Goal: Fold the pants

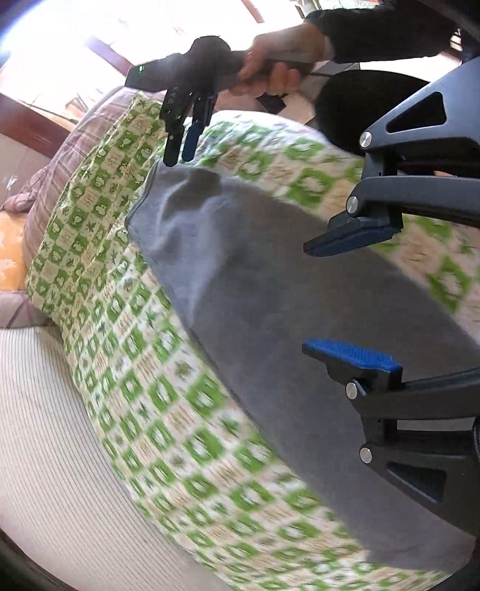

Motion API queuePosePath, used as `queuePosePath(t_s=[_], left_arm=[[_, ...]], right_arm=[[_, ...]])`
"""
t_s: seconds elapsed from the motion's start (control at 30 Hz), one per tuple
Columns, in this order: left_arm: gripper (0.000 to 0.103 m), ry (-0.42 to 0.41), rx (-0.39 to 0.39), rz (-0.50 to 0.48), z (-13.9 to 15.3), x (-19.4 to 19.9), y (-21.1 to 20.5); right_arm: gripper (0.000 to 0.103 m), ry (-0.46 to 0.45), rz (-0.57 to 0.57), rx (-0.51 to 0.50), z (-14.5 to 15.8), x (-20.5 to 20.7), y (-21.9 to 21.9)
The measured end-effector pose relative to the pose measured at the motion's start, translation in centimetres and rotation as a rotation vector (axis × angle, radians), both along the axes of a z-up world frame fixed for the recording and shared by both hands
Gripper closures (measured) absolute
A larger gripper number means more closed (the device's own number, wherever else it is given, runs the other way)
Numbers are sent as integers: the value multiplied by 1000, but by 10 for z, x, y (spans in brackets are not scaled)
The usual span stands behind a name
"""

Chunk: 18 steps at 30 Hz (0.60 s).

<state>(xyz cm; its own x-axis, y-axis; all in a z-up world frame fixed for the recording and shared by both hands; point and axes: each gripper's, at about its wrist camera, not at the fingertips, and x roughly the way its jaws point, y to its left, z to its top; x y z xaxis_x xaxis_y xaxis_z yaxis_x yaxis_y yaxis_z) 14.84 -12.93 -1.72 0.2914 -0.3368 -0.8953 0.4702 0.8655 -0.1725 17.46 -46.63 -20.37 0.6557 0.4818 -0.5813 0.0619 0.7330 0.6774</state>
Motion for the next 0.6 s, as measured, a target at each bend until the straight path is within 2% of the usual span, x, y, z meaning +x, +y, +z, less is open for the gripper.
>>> queuePosePath(t_s=[0.13,0.27,0.3,0.37,0.6], left_arm=[[54,3,27,-58,-8,44,-40],[53,39,-9,-114,-19,86,-77],[49,54,-14,-134,-23,97,-88],[48,66,1,-152,-34,118,-108],[48,143,-1,-233,-67,164,-166]], right_arm=[[48,-7,-22,36,-4,7,-5],[48,-5,-44,100,-14,15,-13],[48,-5,-49,117,-17,16,-14],[48,-15,-59,147,-20,19,-16],[50,-59,-129,260,-34,18,-28]])
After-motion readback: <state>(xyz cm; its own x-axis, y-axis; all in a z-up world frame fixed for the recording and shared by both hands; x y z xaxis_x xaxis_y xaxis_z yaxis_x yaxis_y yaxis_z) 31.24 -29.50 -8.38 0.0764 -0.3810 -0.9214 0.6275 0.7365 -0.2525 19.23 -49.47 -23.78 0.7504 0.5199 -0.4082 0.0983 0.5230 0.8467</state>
